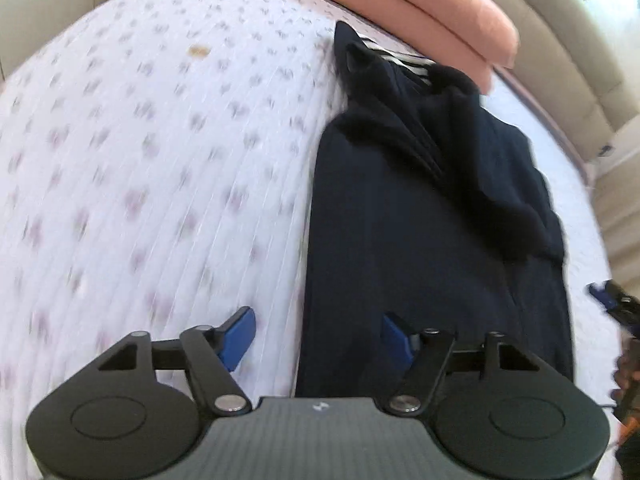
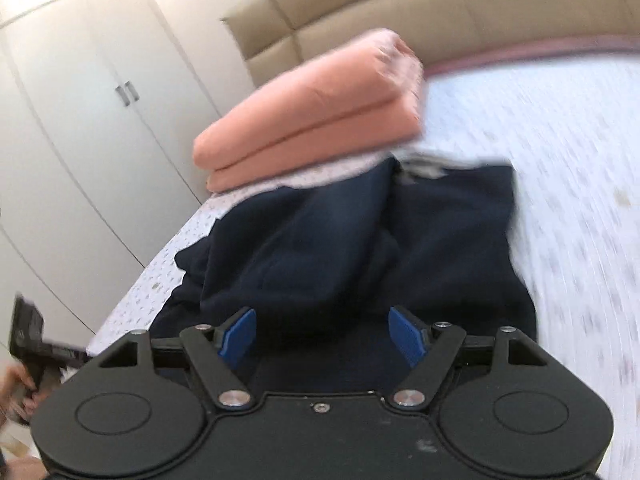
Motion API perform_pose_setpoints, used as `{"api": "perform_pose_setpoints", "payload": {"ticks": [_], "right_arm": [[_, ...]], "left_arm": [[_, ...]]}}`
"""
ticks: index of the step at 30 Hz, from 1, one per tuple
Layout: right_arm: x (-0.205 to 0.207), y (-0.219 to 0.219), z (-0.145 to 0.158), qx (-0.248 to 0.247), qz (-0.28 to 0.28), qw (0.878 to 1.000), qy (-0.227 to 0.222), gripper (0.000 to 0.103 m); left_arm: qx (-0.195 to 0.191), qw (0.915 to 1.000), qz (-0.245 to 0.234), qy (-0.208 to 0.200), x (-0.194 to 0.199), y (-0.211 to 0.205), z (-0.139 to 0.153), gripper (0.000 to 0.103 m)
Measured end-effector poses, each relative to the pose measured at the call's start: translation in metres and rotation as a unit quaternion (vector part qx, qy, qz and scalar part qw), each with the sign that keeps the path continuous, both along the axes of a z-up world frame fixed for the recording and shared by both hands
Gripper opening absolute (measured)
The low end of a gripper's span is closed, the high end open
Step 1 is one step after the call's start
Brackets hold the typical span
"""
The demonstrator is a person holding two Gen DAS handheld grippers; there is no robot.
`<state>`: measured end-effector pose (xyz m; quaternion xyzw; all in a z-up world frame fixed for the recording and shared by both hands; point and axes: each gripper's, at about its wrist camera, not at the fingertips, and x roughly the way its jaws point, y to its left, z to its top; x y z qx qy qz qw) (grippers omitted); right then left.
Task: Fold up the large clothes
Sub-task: 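Grasp the folded hoodie edge with the left tool and fold it over, then lower both tools onto the hoodie hem and close on it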
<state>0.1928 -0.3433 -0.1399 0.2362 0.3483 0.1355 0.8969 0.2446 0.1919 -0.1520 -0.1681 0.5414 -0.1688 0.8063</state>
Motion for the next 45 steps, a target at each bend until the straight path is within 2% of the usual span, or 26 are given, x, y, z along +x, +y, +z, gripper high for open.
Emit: {"api": "perform_pose_setpoints", "payload": {"ticks": [2,5,8,12,15,23,25,27,31,34,38,39,40,41,42,45], "right_arm": [[-0.021,-0.014,-0.014,0.043,-0.019,0.997,0.054,0.088],[-0.064,-0.031,-0.026,0.086,-0.046,0.992,0.079,0.082],[-0.103,-0.039,-0.030,0.072,-0.077,0.991,0.083,0.082],[-0.146,-0.044,-0.040,0.078,-0.094,0.987,0.103,0.082],[-0.174,-0.044,-0.051,0.096,-0.091,0.984,0.120,0.082],[-0.243,-0.039,-0.059,0.135,-0.063,0.979,0.140,0.082],[-0.257,-0.038,-0.064,0.153,-0.061,0.976,0.143,0.082],[-0.268,-0.038,-0.068,0.171,-0.067,0.974,0.136,0.082],[-0.274,-0.033,-0.077,0.223,-0.067,0.964,0.128,0.082],[-0.270,-0.026,-0.077,0.224,-0.067,0.965,0.121,0.082],[-0.268,-0.019,-0.079,0.240,-0.061,0.962,0.117,0.081],[-0.268,-0.017,-0.080,0.244,-0.057,0.961,0.119,0.073],[-0.268,-0.013,-0.081,0.244,-0.054,0.960,0.124,0.064],[-0.272,-0.010,-0.082,0.236,-0.063,0.962,0.124,0.035],[-0.274,-0.010,-0.082,0.229,-0.076,0.963,0.121,0.008],[-0.287,-0.011,-0.079,0.234,-0.114,0.961,0.095,0.008]], "left_arm": [[-0.012,0.9999,-0.002,0.004,-0.019,0.010,0.000,0.069],[-0.032,0.9993,-0.008,0.019,-0.036,0.013,-0.002,0.063],[-0.043,0.9984,-0.008,0.036,-0.049,0.011,-0.005,0.061],[-0.044,0.9972,-0.004,0.061,-0.066,0.002,-0.007,0.061],[-0.027,0.9972,-0.010,0.068,-0.079,-0.009,-0.005,0.061],[-0.030,0.9957,0.006,0.087,-0.140,-0.012,-0.010,0.062],[-0.031,0.9946,0.012,0.098,-0.151,-0.010,-0.011,0.062],[-0.052,0.9919,0.017,0.115,-0.161,-0.007,-0.015,0.062],[-0.059,0.9915,0.029,0.113,-0.170,-0.006,-0.015,0.061],[-0.077,0.9899,0.042,0.112,-0.171,-0.004,-0.016,0.061],[-0.061,0.9916,0.039,0.108,-0.176,-0.009,-0.020,0.063],[-0.058,0.9921,0.038,0.105,-0.177,-0.016,-0.019,0.062],[-0.052,0.9931,0.033,0.100,-0.178,-0.020,-0.017,0.051],[-0.040,0.9941,0.032,0.096,-0.180,-0.025,-0.016,0.038],[-0.021,0.9948,0.032,0.094,-0.181,-0.026,-0.014,0.013],[-0.036,0.9947,0.052,0.081,-0.187,-0.023,-0.008,0.008]]}}
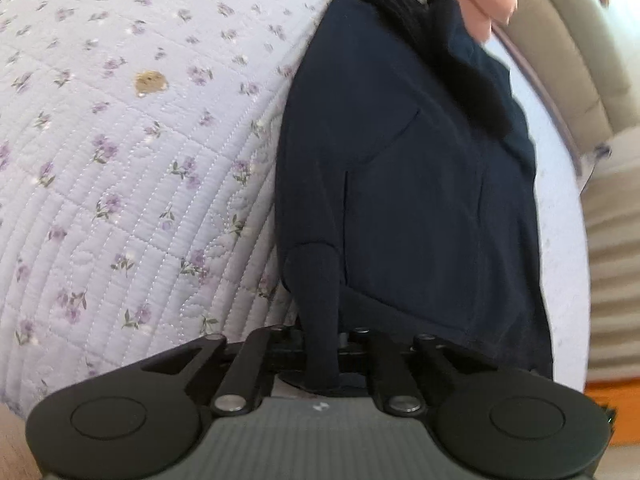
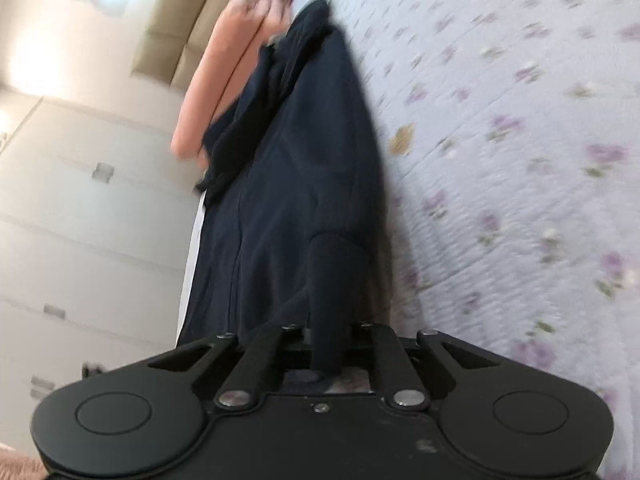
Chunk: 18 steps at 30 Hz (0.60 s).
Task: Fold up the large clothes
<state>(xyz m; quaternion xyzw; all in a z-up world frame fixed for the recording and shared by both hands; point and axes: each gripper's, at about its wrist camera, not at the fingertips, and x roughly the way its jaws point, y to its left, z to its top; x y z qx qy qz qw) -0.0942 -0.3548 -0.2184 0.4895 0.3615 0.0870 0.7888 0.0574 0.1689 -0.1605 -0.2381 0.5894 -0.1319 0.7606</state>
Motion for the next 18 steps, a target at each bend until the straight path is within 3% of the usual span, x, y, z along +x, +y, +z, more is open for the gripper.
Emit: {"api": "perform_pose_setpoints", "payload": {"ticks": [4,8,13,18], "right_arm": [[-0.001,0.003,0.020,-0.007,-0.003,0.999,-0.032,0.008],[0.002,0.002,0.041,0.015,-0.013,0.998,-0.067,0.008],[0.016,-0.003,0.062,0.040,-0.025,0.995,-0.090,0.008],[0.038,-0.014,0.094,0.031,-0.042,0.990,-0.133,0.008]], "left_arm": [[-0.013,0.9991,0.010,-0.039,-0.006,0.001,0.015,0.008],[-0.052,0.9955,0.029,-0.073,-0.008,0.009,0.035,0.007],[-0.075,0.9890,0.040,-0.121,-0.007,0.011,0.063,0.006],[-0.088,0.9827,0.049,-0.155,0.014,0.007,0.088,0.006]]}}
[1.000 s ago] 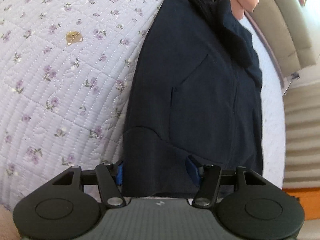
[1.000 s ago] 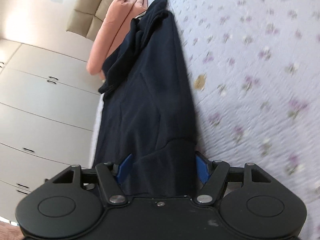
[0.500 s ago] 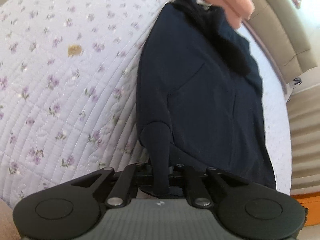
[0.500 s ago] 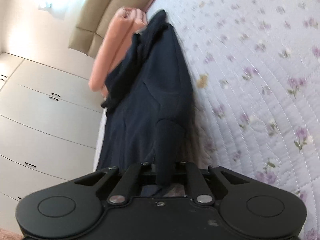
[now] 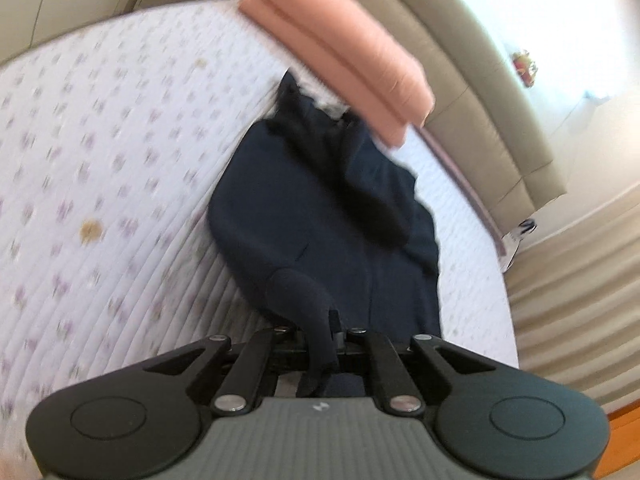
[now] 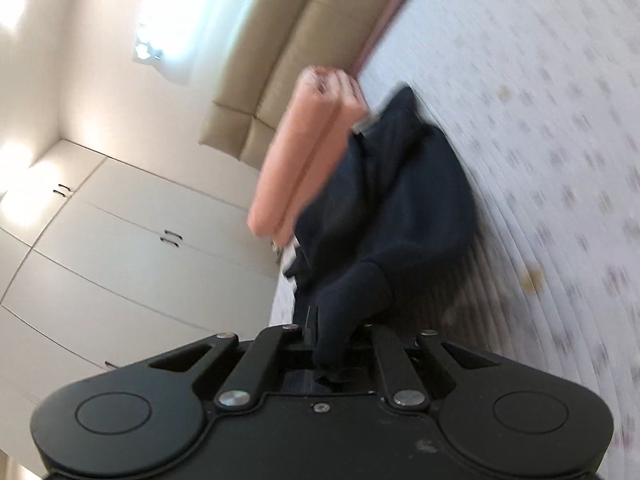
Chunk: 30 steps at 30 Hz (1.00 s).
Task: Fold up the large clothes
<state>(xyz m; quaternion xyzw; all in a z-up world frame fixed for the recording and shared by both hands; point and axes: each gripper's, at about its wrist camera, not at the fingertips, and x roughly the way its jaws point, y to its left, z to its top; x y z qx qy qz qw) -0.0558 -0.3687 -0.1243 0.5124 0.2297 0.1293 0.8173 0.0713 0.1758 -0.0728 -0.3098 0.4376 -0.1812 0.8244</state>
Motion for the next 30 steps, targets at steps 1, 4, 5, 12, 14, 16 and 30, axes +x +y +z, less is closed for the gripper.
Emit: {"api": "perform_pose_setpoints", "payload": {"ticks": [1,4,5,12,14,16,30], "right_arm": [[0.006,-0.002,0.006,0.002,0.000,1.000,-0.009,0.008],[0.026,-0.005,0.023,0.004,-0.003,1.000,-0.028,0.008],[0.033,-0.006,0.028,0.005,-0.003,0.999,-0.032,0.008],[0.087,-0.024,0.047,0.024,-0.037,0.998,-0.047,0.008],[0.107,-0.026,0.053,0.022,-0.045,0.997,-0.052,0.008],[0.126,-0.027,0.061,0.015,-0.048,0.997,-0.060,0.008],[0.310,-0.048,0.070,-0.021,-0.053,0.995,-0.084,0.008]], "left_arm": [[-0.003,1.0000,0.000,-0.008,0.006,-0.002,0.007,0.006],[-0.018,0.9996,0.000,-0.022,0.026,-0.006,0.020,0.006],[-0.020,0.9995,0.002,-0.026,0.033,-0.006,0.025,0.006],[-0.038,0.9964,-0.001,-0.076,0.091,-0.011,0.059,0.006],[-0.031,0.9953,-0.003,-0.092,0.113,-0.017,0.069,0.006],[-0.021,0.9940,-0.001,-0.107,0.135,-0.025,0.076,0.006],[-0.024,0.9865,0.061,-0.150,0.300,-0.062,0.062,0.006]]}}
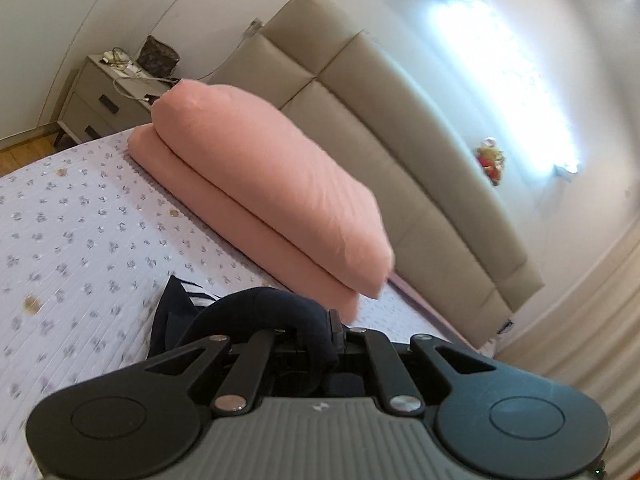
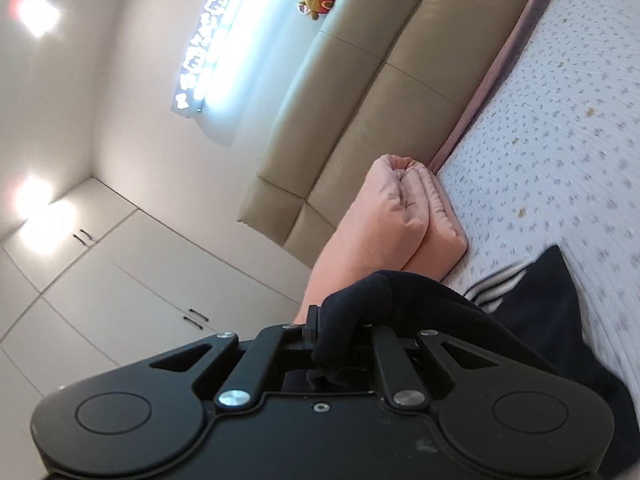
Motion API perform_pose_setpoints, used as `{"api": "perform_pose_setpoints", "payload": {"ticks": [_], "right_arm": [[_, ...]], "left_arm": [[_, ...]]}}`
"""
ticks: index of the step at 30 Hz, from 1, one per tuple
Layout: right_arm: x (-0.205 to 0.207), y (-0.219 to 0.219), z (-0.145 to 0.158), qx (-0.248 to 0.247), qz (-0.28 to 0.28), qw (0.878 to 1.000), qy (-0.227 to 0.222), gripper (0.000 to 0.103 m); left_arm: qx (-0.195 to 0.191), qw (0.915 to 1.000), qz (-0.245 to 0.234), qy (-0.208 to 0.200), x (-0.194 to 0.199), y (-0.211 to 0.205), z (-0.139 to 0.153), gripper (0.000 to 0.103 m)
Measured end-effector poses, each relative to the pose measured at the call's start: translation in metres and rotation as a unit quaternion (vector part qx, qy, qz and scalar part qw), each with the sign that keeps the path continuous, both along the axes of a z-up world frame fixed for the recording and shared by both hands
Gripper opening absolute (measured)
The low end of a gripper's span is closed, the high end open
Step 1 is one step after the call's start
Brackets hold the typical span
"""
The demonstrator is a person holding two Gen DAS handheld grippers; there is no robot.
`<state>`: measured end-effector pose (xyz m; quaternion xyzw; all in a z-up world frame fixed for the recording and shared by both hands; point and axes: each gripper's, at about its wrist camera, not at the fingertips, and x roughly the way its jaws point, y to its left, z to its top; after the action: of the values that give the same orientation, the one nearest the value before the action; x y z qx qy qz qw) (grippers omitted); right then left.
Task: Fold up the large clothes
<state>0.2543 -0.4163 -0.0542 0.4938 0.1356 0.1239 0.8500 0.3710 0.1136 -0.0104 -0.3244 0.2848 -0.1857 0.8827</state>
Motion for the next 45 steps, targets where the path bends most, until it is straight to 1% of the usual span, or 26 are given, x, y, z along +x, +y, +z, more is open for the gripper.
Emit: {"api": "perform_pose_setpoints", "payload": {"ticks": [4,7,11,13,14,15,16,18,20,22,24,26,27,29,30,33,34,36,37,38,39,40,41,42,43,45], "right_arm": [[0.052,-0.007,-0.021,-0.030,-0.008,0.998,0.054,0.008],[0.088,-0.012,-0.048,-0.031,-0.008,0.996,0.089,0.008],[0.119,-0.013,-0.084,-0.032,-0.012,0.992,0.124,0.011],[0.125,-0.012,-0.091,-0.048,-0.017,0.991,0.127,0.026],[0.125,-0.011,-0.092,-0.058,-0.022,0.991,0.121,0.056],[0.123,-0.011,-0.092,-0.066,-0.020,0.992,0.104,0.091],[0.119,-0.010,-0.091,-0.074,-0.013,0.994,0.083,0.096],[0.115,0.001,-0.085,-0.126,0.034,0.990,0.060,0.096],[0.117,0.026,-0.079,-0.227,0.094,0.967,0.064,0.096],[0.120,0.059,-0.079,-0.316,0.155,0.934,0.063,0.096],[0.124,0.088,-0.084,-0.365,0.197,0.908,0.059,0.097],[0.137,0.114,-0.096,-0.400,0.220,0.888,0.059,0.098],[0.145,0.120,-0.104,-0.412,0.216,0.883,0.071,0.098],[0.169,0.126,-0.125,-0.432,0.182,0.876,0.112,0.098],[0.177,0.120,-0.132,-0.425,0.169,0.881,0.116,0.099],[0.188,0.096,-0.143,-0.375,0.132,0.910,0.118,0.099],[0.186,0.089,-0.143,-0.381,0.108,0.910,0.123,0.097],[0.181,0.077,-0.143,-0.431,0.055,0.888,0.147,0.098],[0.178,0.065,-0.146,-0.432,0.057,0.888,0.148,0.098],[0.174,0.055,-0.148,-0.416,0.076,0.895,0.142,0.098],[0.171,0.048,-0.147,-0.412,0.085,0.896,0.140,0.095],[0.168,0.047,-0.143,-0.427,0.086,0.888,0.146,0.093],[0.167,0.049,-0.140,-0.446,0.085,0.878,0.153,0.092],[0.165,0.052,-0.138,-0.467,0.081,0.865,0.164,0.092],[0.163,0.054,-0.134,-0.476,0.072,0.858,0.176,0.092],[0.162,0.050,-0.126,-0.490,0.014,0.843,0.220,0.103]], "left_arm": [[0.035,0.9992,0.005,0.021,0.048,-0.020,-0.029,0.006],[0.060,0.9973,0.006,0.041,0.080,-0.032,-0.057,0.007],[0.046,0.9956,0.023,0.078,0.110,-0.029,-0.091,0.015],[0.022,0.9963,0.026,0.079,0.116,-0.023,-0.100,0.031],[0.010,0.9973,0.017,0.071,0.115,-0.020,-0.102,0.036],[0.008,0.9982,0.008,0.059,0.112,-0.018,-0.102,0.045],[0.019,0.9989,-0.004,0.043,0.108,-0.018,-0.100,0.051],[0.061,0.9975,-0.033,0.014,0.099,-0.022,-0.097,0.057],[0.114,0.9896,-0.088,-0.006,0.091,-0.037,-0.096,0.058],[0.159,0.9753,-0.152,-0.011,0.087,-0.060,-0.102,0.060],[0.202,0.9587,-0.200,-0.021,0.084,-0.088,-0.112,0.062],[0.241,0.9473,-0.208,-0.038,0.085,-0.117,-0.126,0.075],[0.259,0.9442,-0.197,-0.051,0.088,-0.129,-0.134,0.085],[0.308,0.9386,-0.138,-0.071,0.097,-0.144,-0.149,0.090],[0.316,0.9408,-0.103,-0.068,0.106,-0.144,-0.158,0.102],[0.275,0.9599,-0.041,-0.034,0.127,-0.123,-0.173,0.103],[0.253,0.9667,-0.029,-0.027,0.130,-0.114,-0.176,0.103],[0.252,0.9673,-0.001,-0.030,0.128,-0.106,-0.175,0.103],[0.272,0.9617,0.015,-0.032,0.126,-0.105,-0.173,0.102],[0.304,0.9509,0.053,-0.030,0.125,-0.104,-0.172,0.100],[0.330,0.9389,0.095,-0.016,0.127,-0.099,-0.170,0.100],[0.337,0.9320,0.132,0.015,0.132,-0.088,-0.171,0.100],[0.313,0.9369,0.145,0.059,0.140,-0.072,-0.175,0.100],[0.277,0.9468,0.136,0.093,0.146,-0.059,-0.178,0.101],[0.263,0.9524,0.123,0.094,0.148,-0.050,-0.175,0.101],[0.289,0.9484,0.103,0.082,0.147,-0.045,-0.166,0.101]]}}
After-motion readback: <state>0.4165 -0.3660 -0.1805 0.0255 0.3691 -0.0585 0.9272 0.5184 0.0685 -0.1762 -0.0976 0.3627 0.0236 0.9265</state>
